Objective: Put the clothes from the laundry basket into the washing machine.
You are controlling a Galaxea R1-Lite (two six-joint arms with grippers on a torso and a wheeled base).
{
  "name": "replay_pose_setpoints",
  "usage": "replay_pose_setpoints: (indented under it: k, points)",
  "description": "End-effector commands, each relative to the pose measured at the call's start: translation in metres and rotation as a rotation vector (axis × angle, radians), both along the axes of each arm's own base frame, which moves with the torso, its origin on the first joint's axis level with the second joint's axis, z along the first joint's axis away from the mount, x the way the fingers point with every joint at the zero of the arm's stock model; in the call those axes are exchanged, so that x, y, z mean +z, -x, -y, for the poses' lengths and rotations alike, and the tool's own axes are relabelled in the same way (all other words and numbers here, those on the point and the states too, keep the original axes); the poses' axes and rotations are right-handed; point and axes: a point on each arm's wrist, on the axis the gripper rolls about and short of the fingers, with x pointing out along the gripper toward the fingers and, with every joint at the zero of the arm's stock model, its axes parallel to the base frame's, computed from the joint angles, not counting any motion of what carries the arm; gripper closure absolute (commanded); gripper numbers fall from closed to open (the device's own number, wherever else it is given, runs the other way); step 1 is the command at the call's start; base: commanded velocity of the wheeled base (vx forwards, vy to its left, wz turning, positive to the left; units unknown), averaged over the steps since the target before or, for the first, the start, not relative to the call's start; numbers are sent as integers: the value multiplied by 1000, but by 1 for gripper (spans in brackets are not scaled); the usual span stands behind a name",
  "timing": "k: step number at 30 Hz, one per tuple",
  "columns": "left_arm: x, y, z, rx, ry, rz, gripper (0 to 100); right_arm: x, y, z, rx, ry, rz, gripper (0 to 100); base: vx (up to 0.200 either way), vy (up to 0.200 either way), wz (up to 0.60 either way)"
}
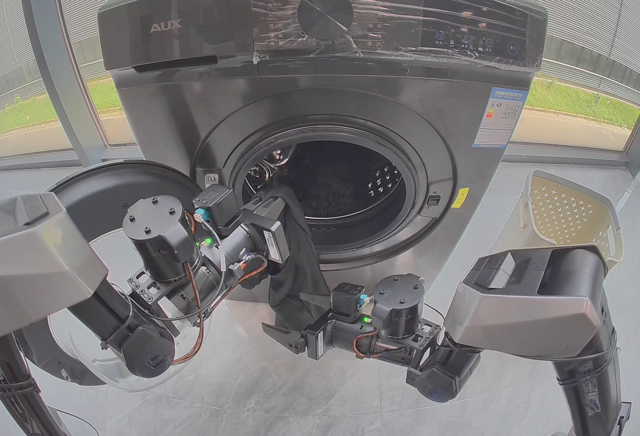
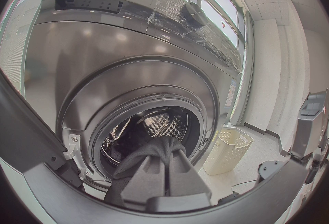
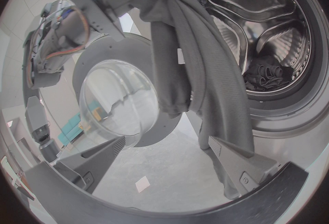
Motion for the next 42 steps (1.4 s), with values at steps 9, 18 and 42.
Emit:
replay_pose_setpoints:
  k: [9, 18, 42]
  points:
    - [2, 3, -2, 2, 2, 2, 100, -32, -56, 9, -149, 22, 59, 0, 0, 0, 0]
    - [2, 3, -2, 2, 1, 1, 100, -30, -66, 21, -196, 52, 97, 0, 0, 0, 0]
    - [1, 3, -4, 8, 3, 1, 100, -39, -95, 22, -255, 94, 166, 0, 0, 0, 0]
